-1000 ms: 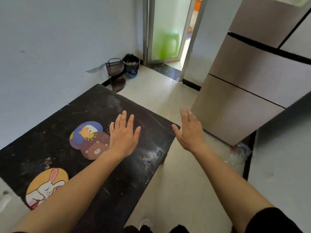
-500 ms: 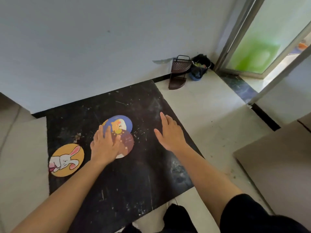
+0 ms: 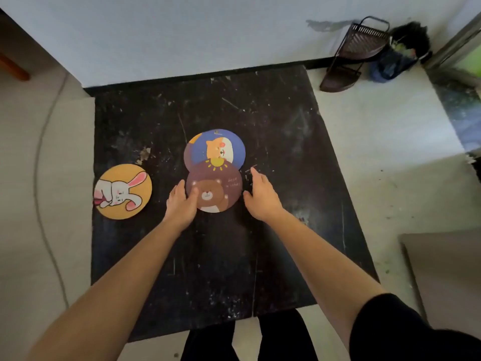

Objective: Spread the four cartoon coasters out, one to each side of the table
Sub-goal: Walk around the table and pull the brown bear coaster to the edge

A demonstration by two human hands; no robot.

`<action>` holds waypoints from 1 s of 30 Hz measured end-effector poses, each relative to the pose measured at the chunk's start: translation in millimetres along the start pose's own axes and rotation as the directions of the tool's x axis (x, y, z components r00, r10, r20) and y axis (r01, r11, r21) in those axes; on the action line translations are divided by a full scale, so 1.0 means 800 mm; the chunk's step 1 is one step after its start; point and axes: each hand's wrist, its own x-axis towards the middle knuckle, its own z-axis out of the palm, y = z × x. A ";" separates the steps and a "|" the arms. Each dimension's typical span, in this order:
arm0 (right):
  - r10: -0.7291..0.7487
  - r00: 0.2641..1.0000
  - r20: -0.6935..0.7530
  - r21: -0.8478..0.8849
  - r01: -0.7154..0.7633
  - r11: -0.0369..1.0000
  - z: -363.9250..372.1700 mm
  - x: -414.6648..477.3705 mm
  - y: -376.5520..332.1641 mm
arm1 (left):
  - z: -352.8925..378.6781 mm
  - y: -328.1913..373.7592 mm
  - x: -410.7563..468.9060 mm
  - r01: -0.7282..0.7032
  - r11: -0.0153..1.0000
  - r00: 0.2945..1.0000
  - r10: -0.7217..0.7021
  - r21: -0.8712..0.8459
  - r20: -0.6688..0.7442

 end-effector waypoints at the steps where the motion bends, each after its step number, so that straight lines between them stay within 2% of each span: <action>1: 0.010 1.000 0.013 0.011 -0.010 1.000 0.010 0.006 -0.001 | 0.003 -0.003 0.006 -0.002 1.000 1.000 0.002 -0.024 0.010; 4: 0.033 0.999 0.013 0.017 -0.033 0.999 0.035 0.018 -0.003 | 0.015 -0.016 0.016 -0.029 0.999 1.000 0.030 -0.038 0.010; 6: 0.039 0.999 0.004 0.049 -0.039 0.998 0.047 0.021 -0.006 | 0.020 -0.027 0.020 -0.034 0.992 0.999 0.034 -0.118 -0.002; 11: 0.178 0.983 -0.036 0.299 -0.159 0.941 0.054 0.013 -0.010 | 0.023 -0.032 0.008 0.095 0.902 0.987 -0.141 -0.420 -0.080; 19: 0.120 0.988 -0.102 0.154 -0.103 0.983 0.050 -0.054 0.000 | 0.032 -0.071 -0.056 0.211 0.882 0.971 -0.239 -0.421 -0.016; 22: 0.119 0.984 -0.136 0.113 -0.104 0.988 0.040 -0.085 0.009 | 0.029 -0.082 -0.082 0.214 0.873 0.975 -0.219 -0.439 0.040; 26: 0.143 0.976 -0.162 0.169 -0.115 0.979 0.036 -0.126 0.022 | 0.033 -0.094 -0.119 0.191 0.880 0.982 -0.173 -0.435 0.080; 30: 0.159 0.978 -0.133 0.209 -0.129 0.969 0.039 -0.152 0.039 | 0.041 -0.110 -0.138 0.208 0.865 0.978 -0.193 -0.456 0.078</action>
